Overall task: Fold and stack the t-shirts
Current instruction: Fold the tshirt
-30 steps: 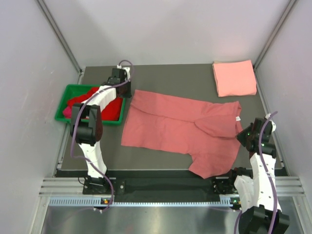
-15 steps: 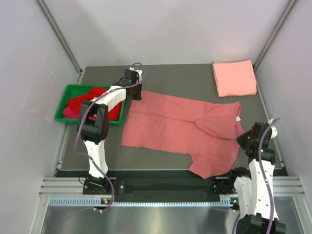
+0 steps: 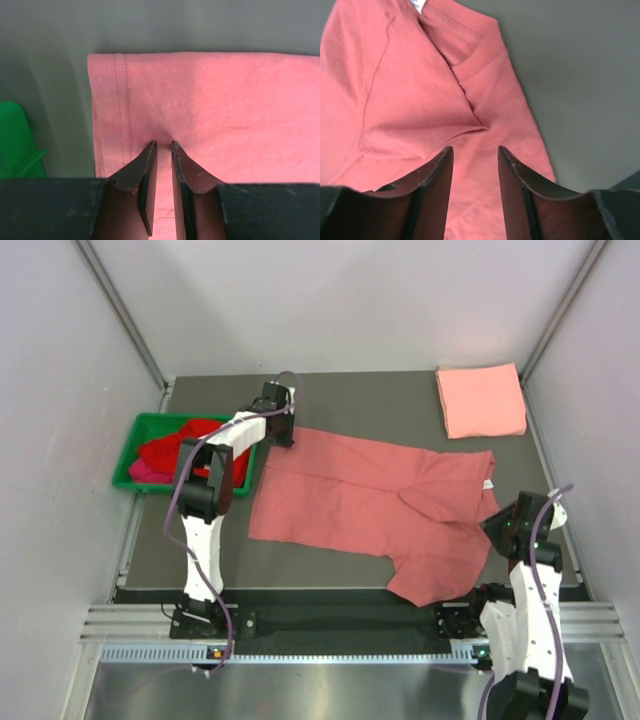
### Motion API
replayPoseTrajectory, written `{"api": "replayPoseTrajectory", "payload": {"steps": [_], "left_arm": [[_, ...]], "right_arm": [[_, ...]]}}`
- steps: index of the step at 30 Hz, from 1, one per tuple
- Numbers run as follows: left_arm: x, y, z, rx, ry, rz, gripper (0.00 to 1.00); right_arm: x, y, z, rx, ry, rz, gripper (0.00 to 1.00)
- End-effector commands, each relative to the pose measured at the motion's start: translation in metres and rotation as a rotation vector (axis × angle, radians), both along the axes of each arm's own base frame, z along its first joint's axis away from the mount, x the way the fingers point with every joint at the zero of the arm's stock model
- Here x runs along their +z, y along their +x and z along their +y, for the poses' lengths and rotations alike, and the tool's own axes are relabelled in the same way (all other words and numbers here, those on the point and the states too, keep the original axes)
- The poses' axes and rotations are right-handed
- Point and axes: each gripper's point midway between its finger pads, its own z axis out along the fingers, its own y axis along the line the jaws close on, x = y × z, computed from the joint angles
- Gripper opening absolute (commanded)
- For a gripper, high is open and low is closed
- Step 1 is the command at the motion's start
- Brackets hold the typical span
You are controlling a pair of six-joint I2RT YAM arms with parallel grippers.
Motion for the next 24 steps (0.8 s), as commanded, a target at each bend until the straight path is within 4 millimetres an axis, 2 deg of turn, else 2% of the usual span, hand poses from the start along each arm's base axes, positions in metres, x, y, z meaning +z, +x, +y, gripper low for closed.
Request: {"api": "replayPoseTrajectory", "payload": {"steps": [1,3,4,5,6,8,11,12,13,15,17,22,24], "left_arm": [[0.026,0.011,-0.007,0.01,-0.04,-0.054,0.23],[0.034,0.014,-0.015,0.005,-0.085,-0.068,0.23],[0.037,0.016,-0.02,-0.002,-0.107,-0.074,0.23],[0.039,0.017,-0.025,-0.009,-0.132,-0.075,0.23],[0.037,0.018,-0.028,-0.01,-0.138,-0.072,0.23],[0.038,0.021,-0.035,-0.018,-0.154,-0.074,0.23],[0.028,0.025,-0.037,-0.013,-0.157,-0.059,0.23],[0.02,0.026,-0.036,-0.004,-0.145,-0.044,0.23],[0.017,0.026,-0.033,0.006,-0.132,-0.036,0.23],[0.01,0.03,-0.026,0.038,-0.096,-0.029,0.23],[0.003,0.028,-0.021,0.054,-0.065,-0.008,0.23],[-0.007,0.032,-0.01,0.095,-0.007,0.007,0.23],[-0.01,0.031,-0.007,0.106,0.006,0.013,0.23]], "right_arm": [[0.04,0.043,-0.007,0.025,-0.027,-0.119,0.42],[0.045,0.061,-0.008,0.073,-0.039,-0.141,0.44],[0.051,0.082,-0.014,0.096,-0.063,-0.166,0.44],[0.054,0.094,-0.006,0.182,-0.057,-0.184,0.45],[0.059,0.107,-0.007,0.208,-0.071,-0.207,0.45],[0.053,0.131,-0.012,0.275,-0.093,-0.164,0.45],[0.044,0.161,-0.023,0.308,-0.109,-0.132,0.43],[0.05,0.173,-0.028,0.311,-0.122,-0.155,0.42],[0.038,0.18,-0.029,0.323,-0.11,-0.133,0.42],[0.039,0.196,-0.03,0.351,-0.119,-0.162,0.4],[0.03,0.209,-0.03,0.368,-0.105,-0.157,0.37],[0.003,0.221,-0.044,0.379,-0.125,-0.056,0.35],[0.0,0.225,-0.05,0.372,-0.142,-0.05,0.35]]}}
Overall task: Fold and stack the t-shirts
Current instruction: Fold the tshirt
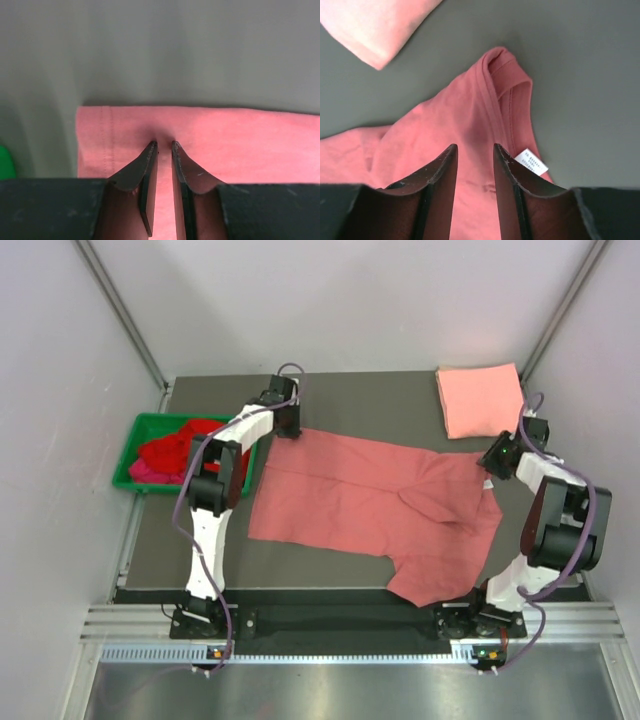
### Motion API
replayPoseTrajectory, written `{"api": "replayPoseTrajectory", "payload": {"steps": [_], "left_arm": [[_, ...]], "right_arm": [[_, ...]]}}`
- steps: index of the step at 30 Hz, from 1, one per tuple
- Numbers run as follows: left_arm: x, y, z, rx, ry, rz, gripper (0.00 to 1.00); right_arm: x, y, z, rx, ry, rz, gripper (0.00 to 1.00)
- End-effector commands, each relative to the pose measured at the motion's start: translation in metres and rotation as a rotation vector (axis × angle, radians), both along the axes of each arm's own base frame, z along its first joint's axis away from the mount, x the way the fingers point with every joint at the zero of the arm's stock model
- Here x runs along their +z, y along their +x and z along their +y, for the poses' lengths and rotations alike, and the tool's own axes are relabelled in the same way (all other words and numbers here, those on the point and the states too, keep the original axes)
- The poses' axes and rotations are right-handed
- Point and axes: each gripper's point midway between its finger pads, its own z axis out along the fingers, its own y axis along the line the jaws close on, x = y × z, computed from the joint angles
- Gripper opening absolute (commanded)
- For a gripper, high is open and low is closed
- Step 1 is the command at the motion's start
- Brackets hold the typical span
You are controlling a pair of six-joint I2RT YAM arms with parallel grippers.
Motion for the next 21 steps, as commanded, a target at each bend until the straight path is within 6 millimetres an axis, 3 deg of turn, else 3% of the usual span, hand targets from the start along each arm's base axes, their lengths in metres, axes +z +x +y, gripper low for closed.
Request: {"api": "replayPoseTrajectory", "payload": {"steps": [1,3,6,8,11,21], "left_arm": [[-0.01,-0.001,0.017,0.073,0.074,0.03,0.23],[-0.013,-0.002,0.018,0.085,0.081,0.041,0.23],[-0.018,-0.003,0.024,0.119,0.101,0.048,0.23],[-0.018,0.0,0.027,0.145,0.109,0.039,0.23],[-0.02,0.006,0.029,0.166,0.12,0.031,0.23],[-0.012,0.021,0.044,0.285,0.128,-0.002,0.23]], "right_arm": [[0.014,0.024,-0.016,0.018,-0.073,-0.068,0.35],[0.011,0.031,-0.019,0.012,-0.072,-0.064,0.33],[-0.014,0.027,-0.031,-0.047,-0.089,0.042,0.17],[-0.018,0.032,-0.039,-0.075,-0.109,0.052,0.07],[-0.022,0.04,-0.049,-0.109,-0.128,0.057,0.0],[-0.029,0.071,-0.07,-0.166,-0.15,0.056,0.0]]}}
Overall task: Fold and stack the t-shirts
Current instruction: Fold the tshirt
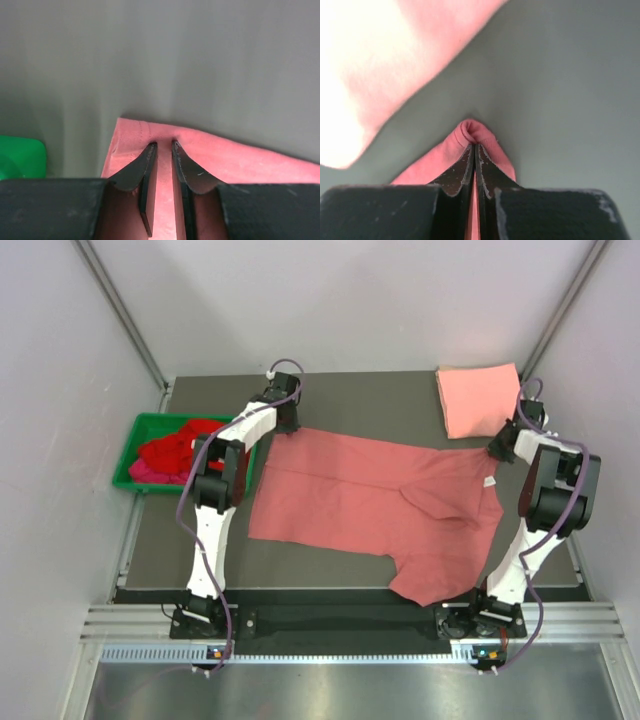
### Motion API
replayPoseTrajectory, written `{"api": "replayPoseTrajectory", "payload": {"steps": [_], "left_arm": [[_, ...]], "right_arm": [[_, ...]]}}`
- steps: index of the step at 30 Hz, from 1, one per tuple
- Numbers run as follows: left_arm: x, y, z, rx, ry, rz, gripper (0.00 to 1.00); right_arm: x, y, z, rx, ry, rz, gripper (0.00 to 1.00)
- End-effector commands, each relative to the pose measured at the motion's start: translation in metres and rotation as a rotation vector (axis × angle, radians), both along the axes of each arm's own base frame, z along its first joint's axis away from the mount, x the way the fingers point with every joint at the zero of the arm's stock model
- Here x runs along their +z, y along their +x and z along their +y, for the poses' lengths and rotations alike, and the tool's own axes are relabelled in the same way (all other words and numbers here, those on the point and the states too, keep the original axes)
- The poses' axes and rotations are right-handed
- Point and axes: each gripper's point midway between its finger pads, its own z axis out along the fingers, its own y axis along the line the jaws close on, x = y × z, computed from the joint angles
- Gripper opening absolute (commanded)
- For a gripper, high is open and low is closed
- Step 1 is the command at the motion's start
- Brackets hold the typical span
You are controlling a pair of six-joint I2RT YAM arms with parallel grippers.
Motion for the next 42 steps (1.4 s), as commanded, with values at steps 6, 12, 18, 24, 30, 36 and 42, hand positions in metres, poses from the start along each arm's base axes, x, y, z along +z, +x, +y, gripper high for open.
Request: {"api": "replayPoseTrajectory", "payload": {"steps": [6,12,18,24,30,36,42], "left_arm": [[-0.006,0.006,0.028,0.152,-0.001,0.025,0.23],[-0.008,0.003,0.03,0.191,-0.028,0.034,0.23],[-0.002,0.001,0.032,0.218,-0.056,0.028,0.23],[0.047,0.008,0.01,0.069,-0.136,-0.048,0.24],[0.069,0.002,0.017,0.007,-0.072,-0.057,0.29],[0.053,-0.004,-0.001,-0.137,-0.107,-0.032,0.3],[0.03,-0.007,-0.024,-0.218,-0.204,0.01,0.28]], "right_arm": [[0.011,0.019,-0.036,-0.114,-0.073,-0.015,0.0],[0.011,0.013,-0.035,-0.135,-0.064,-0.006,0.0],[0.028,0.013,-0.035,-0.13,-0.079,-0.061,0.0],[0.059,0.02,-0.015,-0.025,-0.023,-0.094,0.07],[0.087,-0.005,-0.008,0.016,-0.037,-0.065,0.26],[0.08,-0.026,0.012,0.114,0.007,-0.043,0.38],[0.05,-0.034,0.02,0.157,0.06,0.024,0.41]]}}
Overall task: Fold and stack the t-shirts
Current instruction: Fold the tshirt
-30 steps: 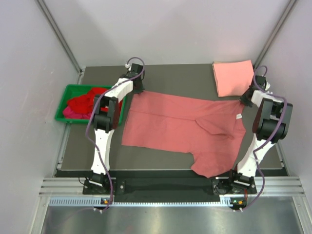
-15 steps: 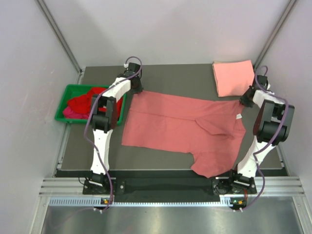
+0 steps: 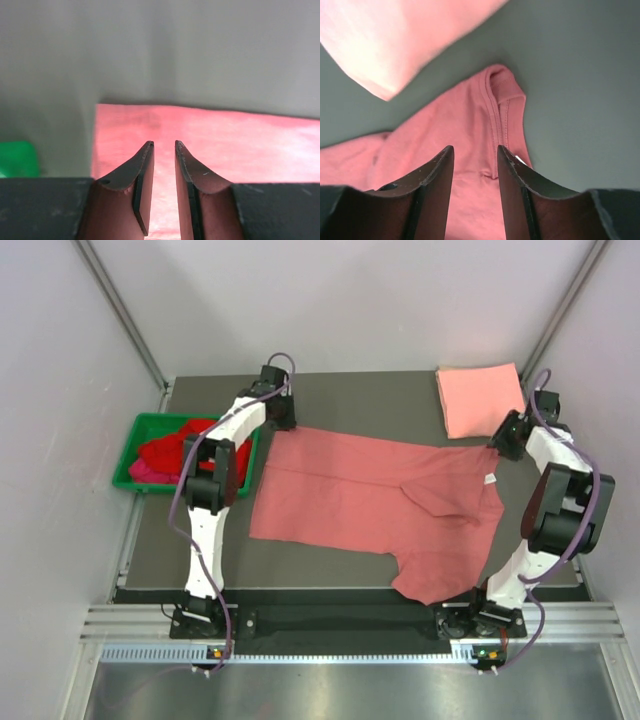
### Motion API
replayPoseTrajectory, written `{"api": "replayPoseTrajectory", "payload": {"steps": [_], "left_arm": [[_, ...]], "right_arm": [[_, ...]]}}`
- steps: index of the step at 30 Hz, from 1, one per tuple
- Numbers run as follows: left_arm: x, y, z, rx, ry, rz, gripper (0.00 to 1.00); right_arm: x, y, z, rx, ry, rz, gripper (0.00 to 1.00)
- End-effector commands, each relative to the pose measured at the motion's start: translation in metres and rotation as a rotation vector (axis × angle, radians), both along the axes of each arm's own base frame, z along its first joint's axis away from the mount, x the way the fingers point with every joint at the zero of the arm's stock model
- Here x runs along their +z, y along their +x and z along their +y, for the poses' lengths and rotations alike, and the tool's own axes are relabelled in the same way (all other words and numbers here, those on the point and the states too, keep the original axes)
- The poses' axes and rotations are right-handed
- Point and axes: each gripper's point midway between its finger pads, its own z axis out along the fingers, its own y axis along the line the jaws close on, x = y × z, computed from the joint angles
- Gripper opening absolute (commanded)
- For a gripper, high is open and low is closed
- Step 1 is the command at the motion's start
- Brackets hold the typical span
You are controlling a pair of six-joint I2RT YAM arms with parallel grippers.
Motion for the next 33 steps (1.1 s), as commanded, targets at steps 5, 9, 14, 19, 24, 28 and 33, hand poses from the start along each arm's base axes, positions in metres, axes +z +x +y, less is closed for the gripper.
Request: {"api": "replayPoseTrajectory", "payload": {"steps": [5,9,14,19,24,28,33], "left_arm": [[-0.014,0.006,-0.007,-0.029,-0.024,0.013,0.28],[-0.025,0.008,0.004,0.031,0.023,0.031,0.28],[-0.037,0.006,0.019,0.118,0.077,0.056,0.27],[-0.046,-0.001,0.041,0.247,0.104,0.098,0.27],[-0.045,0.002,0.054,0.352,0.1,0.069,0.26],[-0.038,0.013,0.049,0.383,0.05,0.028,0.26],[-0.038,0.028,0.038,0.384,-0.004,0.005,0.26]], "right_arm": [[-0.041,-0.015,0.006,0.03,0.052,0.095,0.41],[-0.063,-0.015,0.004,0.022,0.056,0.135,0.39],[-0.079,-0.016,0.001,-0.012,0.058,0.17,0.32],[-0.077,-0.021,-0.023,-0.113,-0.033,0.166,0.0],[-0.065,-0.005,-0.034,-0.187,-0.046,0.058,0.0],[-0.056,0.016,-0.034,-0.201,-0.017,-0.046,0.0],[-0.052,0.038,-0.033,-0.177,0.018,-0.062,0.0]]}}
